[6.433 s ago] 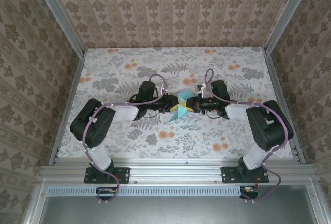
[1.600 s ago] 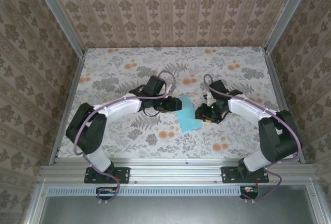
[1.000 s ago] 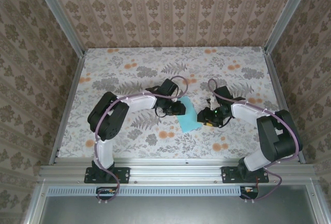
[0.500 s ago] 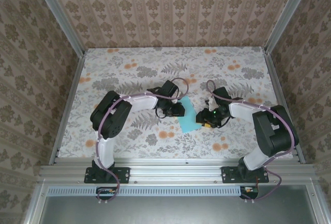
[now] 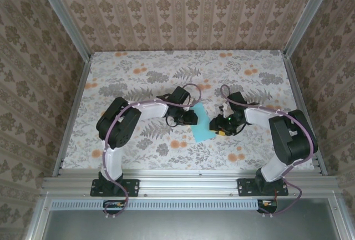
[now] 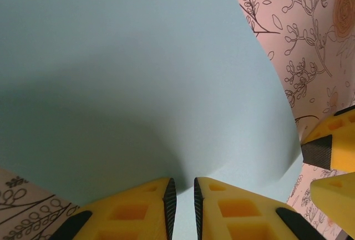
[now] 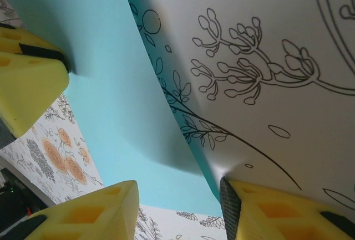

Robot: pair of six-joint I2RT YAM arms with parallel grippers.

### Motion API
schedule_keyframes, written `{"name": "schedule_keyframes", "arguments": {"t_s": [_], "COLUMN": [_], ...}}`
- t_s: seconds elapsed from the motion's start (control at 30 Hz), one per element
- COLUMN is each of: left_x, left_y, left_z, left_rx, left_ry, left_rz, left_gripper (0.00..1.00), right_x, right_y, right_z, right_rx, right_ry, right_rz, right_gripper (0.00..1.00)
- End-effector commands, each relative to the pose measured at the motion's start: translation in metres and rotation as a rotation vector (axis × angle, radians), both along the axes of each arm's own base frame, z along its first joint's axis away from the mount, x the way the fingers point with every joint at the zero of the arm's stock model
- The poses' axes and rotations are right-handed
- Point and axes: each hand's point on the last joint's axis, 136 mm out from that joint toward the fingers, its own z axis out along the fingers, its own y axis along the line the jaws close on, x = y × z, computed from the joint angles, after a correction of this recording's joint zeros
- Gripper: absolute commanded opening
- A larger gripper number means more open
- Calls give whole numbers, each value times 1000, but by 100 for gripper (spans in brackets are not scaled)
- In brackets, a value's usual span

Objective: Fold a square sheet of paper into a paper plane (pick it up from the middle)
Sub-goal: Third fold the triangle at the center of the table.

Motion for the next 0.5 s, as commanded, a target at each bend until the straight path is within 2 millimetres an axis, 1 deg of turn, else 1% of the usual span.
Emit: {"name": "schedule_keyframes", "arguments": {"t_s": [0.0, 0.2, 0.47], "left_x": [-12, -14, -17], "left_y": [17, 19, 20], "left_z": [-27, -31, -36], "left_rx": [79, 80, 77], "left_ry": [37, 47, 62], "left_rz": [-5, -7, -11], "left_gripper": [21, 21, 21], "right_x": [10, 4, -2], "right_y": [10, 29, 31], "right_z": [3, 15, 30], "right_rx": [20, 114, 152], "right_ry": [-41, -40, -56], "right_rz": [42, 87, 99], "right_gripper": [46, 46, 46]}}
